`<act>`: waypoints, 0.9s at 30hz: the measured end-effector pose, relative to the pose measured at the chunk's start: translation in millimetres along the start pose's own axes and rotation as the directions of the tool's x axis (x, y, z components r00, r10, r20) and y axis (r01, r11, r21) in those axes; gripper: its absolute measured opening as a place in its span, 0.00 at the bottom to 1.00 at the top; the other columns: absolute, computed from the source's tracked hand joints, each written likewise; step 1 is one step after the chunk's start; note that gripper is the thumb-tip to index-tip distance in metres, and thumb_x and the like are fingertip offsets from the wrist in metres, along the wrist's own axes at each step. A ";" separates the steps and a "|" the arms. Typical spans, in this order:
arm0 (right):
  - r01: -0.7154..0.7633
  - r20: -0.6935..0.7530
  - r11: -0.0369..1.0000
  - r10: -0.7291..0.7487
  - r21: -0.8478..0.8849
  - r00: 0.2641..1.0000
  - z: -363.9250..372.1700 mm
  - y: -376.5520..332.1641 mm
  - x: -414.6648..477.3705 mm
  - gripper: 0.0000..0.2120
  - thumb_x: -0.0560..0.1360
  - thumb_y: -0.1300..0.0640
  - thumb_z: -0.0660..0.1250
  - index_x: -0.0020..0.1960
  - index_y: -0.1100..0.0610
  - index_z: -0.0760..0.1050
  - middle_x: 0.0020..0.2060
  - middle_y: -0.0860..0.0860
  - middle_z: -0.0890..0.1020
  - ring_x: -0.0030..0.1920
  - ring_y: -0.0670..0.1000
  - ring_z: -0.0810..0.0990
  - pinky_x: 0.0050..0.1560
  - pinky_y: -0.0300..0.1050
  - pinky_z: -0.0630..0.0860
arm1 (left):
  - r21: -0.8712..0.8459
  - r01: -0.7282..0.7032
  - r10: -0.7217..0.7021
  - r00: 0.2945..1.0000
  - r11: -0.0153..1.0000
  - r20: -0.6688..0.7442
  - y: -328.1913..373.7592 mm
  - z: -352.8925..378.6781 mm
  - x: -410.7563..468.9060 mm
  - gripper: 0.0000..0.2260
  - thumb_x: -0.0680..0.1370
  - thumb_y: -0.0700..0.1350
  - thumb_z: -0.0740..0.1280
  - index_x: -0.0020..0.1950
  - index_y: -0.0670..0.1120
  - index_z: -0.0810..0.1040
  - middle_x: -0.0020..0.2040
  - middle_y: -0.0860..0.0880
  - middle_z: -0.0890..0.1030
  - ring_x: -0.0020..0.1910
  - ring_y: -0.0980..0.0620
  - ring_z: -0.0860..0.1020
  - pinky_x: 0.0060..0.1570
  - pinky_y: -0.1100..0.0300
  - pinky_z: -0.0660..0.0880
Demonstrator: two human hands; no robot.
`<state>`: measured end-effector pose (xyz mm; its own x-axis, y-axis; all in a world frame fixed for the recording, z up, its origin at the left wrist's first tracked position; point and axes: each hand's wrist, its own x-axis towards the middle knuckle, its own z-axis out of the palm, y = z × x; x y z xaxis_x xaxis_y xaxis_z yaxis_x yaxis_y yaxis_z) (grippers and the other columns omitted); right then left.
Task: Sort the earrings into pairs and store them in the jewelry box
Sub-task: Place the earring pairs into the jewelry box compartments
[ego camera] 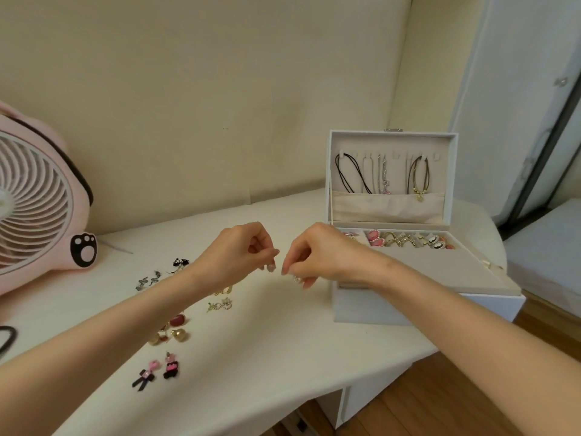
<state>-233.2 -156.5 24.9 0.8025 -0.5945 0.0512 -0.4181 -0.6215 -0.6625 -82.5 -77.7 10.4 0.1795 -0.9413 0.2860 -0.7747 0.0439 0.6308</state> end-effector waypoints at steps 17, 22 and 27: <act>-0.092 -0.102 0.956 0.125 0.280 0.987 -56.4 52.0 -21.3 0.04 0.73 0.70 0.67 0.47 0.70 0.78 0.34 0.60 0.80 0.28 0.46 0.81 0.33 0.37 0.80 | -0.218 -0.003 0.029 0.993 0.976 0.115 39.2 45.1 29.1 0.05 0.76 0.40 0.67 0.42 0.40 0.74 0.37 0.46 0.83 0.31 0.59 0.78 0.36 0.69 0.74; -0.092 -0.190 0.966 0.140 0.242 0.972 -63.1 70.3 -23.0 0.05 0.72 0.71 0.67 0.46 0.65 0.79 0.36 0.59 0.81 0.31 0.48 0.80 0.33 0.40 0.80 | -0.187 0.012 0.011 0.993 0.982 0.119 39.5 53.6 34.6 0.05 0.76 0.41 0.67 0.42 0.41 0.75 0.34 0.48 0.82 0.30 0.59 0.77 0.36 0.68 0.74; -0.048 -0.063 0.999 0.048 0.003 0.997 -72.6 77.6 -28.8 0.12 0.70 0.68 0.70 0.41 0.52 0.82 0.41 0.55 0.83 0.38 0.45 0.76 0.43 0.40 0.74 | -0.174 0.029 -0.007 0.992 0.984 0.123 38.9 56.1 36.1 0.05 0.76 0.42 0.67 0.41 0.43 0.74 0.33 0.51 0.81 0.29 0.59 0.76 0.36 0.67 0.74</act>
<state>-319.7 -224.7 26.2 0.7531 -0.6545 0.0661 -0.4549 -0.5908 -0.6663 -140.2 -128.7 4.8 0.1092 -0.9756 0.1904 -0.6519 0.0744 0.7547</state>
